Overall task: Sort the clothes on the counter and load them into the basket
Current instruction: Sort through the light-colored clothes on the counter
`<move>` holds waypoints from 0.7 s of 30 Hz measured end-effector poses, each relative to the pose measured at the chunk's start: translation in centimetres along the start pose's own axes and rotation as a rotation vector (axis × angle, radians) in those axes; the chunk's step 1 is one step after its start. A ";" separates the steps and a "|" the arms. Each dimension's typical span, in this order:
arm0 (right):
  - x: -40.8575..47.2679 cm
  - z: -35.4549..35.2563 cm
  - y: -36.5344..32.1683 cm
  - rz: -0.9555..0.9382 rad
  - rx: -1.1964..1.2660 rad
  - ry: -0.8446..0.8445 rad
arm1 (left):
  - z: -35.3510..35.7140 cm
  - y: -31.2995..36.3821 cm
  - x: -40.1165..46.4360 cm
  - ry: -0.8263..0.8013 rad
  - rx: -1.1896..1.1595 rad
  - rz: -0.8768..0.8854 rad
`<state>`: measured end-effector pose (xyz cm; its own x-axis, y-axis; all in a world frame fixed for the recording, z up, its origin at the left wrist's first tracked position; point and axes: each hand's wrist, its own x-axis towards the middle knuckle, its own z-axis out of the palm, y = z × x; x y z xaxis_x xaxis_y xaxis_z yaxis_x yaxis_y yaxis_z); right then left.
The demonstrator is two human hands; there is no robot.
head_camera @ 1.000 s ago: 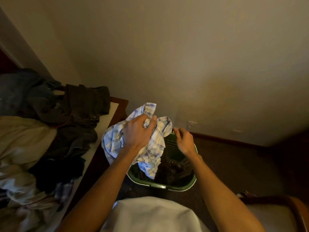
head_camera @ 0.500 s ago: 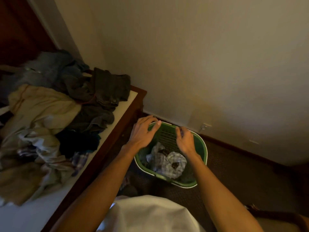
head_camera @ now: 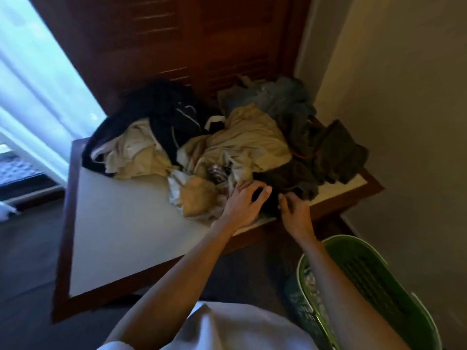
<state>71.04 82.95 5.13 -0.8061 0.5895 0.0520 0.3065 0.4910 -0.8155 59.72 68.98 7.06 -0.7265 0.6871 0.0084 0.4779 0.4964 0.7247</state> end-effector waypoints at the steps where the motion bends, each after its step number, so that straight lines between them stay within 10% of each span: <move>1: 1.0 2.0 -1.5 -0.054 -0.007 -0.039 | -1.6 -1.5 -0.1 0.038 0.009 -0.030; 21: 14.6 32.2 -21.4 -0.284 -0.099 -0.388 | -24.8 -27.3 0.8 0.310 0.022 -0.361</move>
<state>36.46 60.38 4.77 -0.9881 0.1506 0.0305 0.0789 0.6674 -0.7405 33.83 42.81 4.34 -0.9595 0.2798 -0.0335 0.1760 0.6879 0.7041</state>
